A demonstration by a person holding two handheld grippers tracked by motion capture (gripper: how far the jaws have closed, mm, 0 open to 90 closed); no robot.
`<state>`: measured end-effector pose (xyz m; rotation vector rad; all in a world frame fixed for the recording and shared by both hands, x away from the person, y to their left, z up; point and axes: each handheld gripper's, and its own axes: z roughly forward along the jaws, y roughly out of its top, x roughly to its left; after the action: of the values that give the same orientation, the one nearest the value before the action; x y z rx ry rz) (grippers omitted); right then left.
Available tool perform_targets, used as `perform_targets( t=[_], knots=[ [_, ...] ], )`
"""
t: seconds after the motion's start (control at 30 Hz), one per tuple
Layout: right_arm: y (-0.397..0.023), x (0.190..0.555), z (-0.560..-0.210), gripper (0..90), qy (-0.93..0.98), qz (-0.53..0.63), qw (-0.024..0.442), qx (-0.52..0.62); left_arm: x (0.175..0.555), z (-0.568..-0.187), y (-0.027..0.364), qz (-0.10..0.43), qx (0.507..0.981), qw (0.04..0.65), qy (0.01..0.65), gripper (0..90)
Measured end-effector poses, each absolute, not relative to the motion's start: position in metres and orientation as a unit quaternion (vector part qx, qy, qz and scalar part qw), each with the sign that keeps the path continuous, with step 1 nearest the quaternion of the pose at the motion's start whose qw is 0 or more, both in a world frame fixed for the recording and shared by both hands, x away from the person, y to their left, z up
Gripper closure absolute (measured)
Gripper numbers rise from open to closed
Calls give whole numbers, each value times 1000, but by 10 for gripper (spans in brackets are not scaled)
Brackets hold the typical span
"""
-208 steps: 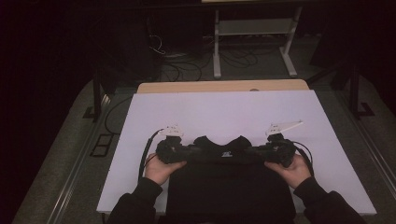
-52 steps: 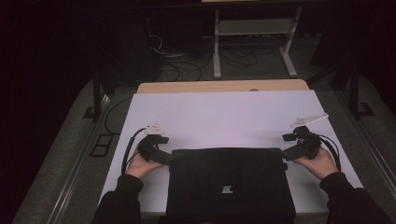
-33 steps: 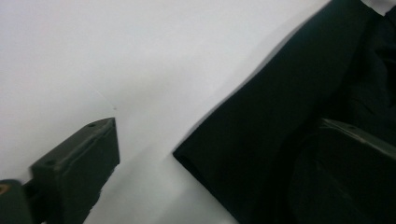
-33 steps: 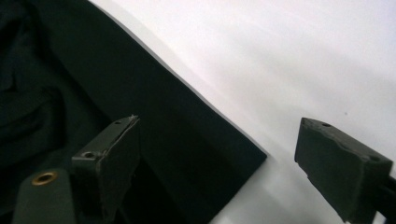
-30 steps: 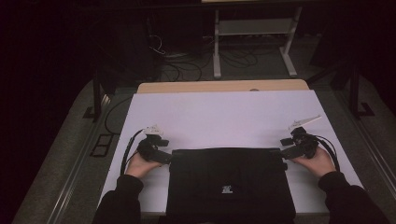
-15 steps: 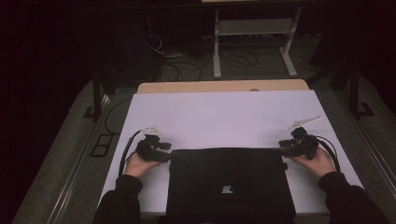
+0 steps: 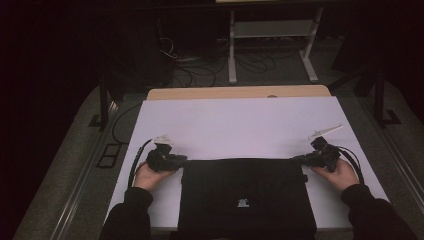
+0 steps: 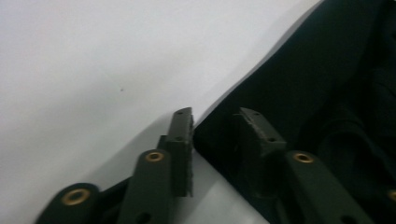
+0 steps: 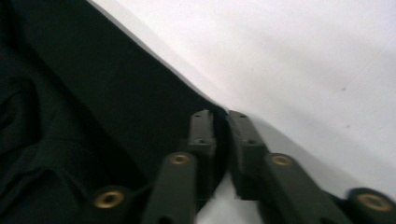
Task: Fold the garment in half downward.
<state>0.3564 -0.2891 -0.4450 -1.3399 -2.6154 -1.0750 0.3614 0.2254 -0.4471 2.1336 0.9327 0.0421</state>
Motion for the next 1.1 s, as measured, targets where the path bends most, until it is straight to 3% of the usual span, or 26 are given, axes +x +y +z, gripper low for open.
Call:
perform_targets(
  t=[0.17, 0.23, 1.1],
  knots=[
    [-289, 357, -444, 846, -833, -344, 17, -433, 360, -445, 223, 22, 847, 380, 371, 853],
    [-290, 357, -444, 847, -832, -344, 18, -434, 359, -443, 220, 27, 850, 374, 370, 867],
    [-287, 357, -426, 853, -811, -363, -12, -459, 361, -416, 226, 106, 853, 346, 376, 888]
  ],
)
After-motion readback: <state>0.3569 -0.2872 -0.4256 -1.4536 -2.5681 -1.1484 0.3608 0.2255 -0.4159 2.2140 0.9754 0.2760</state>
